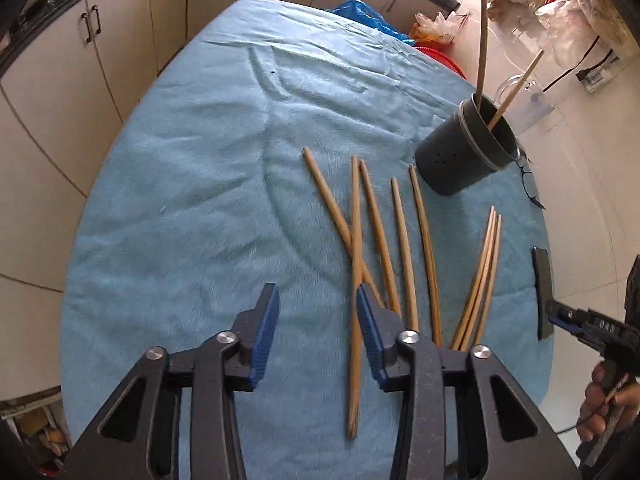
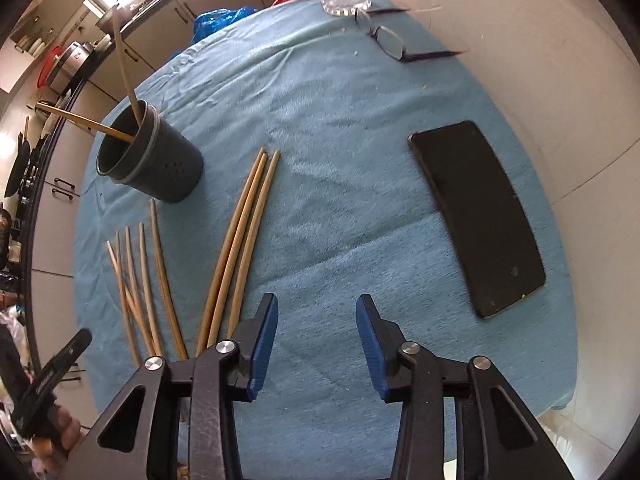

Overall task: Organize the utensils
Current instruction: 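Move both open tools back over the remaining chopsticks on the towel, then close the left tool on a chopstick while the right tool grasps another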

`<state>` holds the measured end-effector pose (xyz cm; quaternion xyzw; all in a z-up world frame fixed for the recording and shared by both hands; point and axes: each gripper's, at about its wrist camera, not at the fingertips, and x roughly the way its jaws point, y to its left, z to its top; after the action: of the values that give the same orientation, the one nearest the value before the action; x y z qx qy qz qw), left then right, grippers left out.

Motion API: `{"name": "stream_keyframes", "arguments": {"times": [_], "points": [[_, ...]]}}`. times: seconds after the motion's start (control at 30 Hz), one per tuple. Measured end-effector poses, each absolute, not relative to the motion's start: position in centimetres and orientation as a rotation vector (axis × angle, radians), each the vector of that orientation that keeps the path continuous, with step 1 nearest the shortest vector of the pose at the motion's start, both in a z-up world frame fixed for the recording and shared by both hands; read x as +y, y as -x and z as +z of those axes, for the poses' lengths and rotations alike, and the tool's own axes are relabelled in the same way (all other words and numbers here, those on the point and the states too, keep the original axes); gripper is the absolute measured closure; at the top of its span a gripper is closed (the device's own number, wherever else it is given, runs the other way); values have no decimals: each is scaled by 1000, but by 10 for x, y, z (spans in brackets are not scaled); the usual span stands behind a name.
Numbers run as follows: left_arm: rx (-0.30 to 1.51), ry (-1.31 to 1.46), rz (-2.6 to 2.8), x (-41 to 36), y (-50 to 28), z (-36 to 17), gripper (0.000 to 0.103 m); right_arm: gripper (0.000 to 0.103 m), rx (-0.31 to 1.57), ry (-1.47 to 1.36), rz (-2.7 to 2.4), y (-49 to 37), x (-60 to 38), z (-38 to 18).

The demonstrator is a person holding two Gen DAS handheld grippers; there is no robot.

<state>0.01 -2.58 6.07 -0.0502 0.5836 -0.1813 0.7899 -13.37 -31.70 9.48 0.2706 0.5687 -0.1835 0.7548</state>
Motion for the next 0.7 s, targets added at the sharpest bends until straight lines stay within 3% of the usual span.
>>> {"name": "stream_keyframes", "arguments": {"times": [0.1,0.7], "points": [[1287,80,-431,-45,-15,56,83,69,1251,-604,-387,129,-319,92],[1363,-38,-456,-105,-51,31,83,73,1328,-802,-371,60,-347,56]]}}
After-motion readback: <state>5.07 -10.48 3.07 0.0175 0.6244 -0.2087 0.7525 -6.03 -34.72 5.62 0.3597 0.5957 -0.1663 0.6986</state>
